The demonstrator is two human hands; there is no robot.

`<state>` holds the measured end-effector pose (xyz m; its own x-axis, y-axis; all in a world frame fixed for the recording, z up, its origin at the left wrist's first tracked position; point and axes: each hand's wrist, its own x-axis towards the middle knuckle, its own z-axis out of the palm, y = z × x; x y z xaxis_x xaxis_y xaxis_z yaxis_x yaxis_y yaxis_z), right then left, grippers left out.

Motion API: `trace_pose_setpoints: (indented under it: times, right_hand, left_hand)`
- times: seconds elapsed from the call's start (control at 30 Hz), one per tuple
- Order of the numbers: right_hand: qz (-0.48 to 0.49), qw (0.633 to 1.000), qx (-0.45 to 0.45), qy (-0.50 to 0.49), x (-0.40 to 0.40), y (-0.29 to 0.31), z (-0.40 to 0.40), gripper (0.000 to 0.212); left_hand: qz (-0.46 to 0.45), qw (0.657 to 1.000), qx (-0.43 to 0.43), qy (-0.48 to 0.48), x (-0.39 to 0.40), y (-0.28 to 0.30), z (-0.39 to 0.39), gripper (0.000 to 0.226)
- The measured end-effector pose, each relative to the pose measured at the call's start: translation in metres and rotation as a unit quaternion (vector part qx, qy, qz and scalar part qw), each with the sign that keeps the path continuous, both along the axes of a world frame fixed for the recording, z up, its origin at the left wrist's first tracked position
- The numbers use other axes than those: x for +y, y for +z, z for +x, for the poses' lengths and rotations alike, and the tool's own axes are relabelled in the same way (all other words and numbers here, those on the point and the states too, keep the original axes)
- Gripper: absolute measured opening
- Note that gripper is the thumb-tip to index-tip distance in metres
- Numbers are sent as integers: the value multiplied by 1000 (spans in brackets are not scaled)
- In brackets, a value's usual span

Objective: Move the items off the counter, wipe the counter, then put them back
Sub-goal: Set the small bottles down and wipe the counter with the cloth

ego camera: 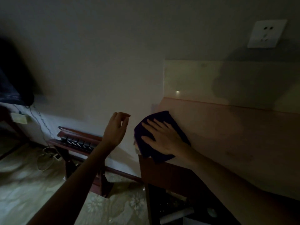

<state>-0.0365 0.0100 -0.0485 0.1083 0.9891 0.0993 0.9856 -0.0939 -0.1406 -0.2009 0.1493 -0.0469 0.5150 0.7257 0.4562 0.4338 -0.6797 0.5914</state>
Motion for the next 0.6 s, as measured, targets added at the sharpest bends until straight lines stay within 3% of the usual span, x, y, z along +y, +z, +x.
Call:
trace_pose_setpoints:
  times: [0.1, 0.2, 0.4, 0.5, 0.6]
  right_hand:
    - [-13, 999, -1, 49, -26, 3, 19, 68]
    - [-19, 999, -2, 33, -55, 5, 62, 66]
    - [-31, 991, 1, -126, -172, 5, 206, 69]
    - [-21, 978, 5, -207, -250, 6, 275, 69]
    - [-15, 962, 2, -274, -333, 4, 333, 67]
  left_hand:
    - [-3, 1000, -8, -8, -23, -1, 22, 26]
    - [-6, 999, -8, -31, -55, -2, 52, 24]
    - [-14, 991, 24, -129, -166, -9, 142, 35]
    - [38, 979, 78, -185, -229, -11, 197, 47]
    - [112, 961, 128, -219, -293, -14, 248, 44]
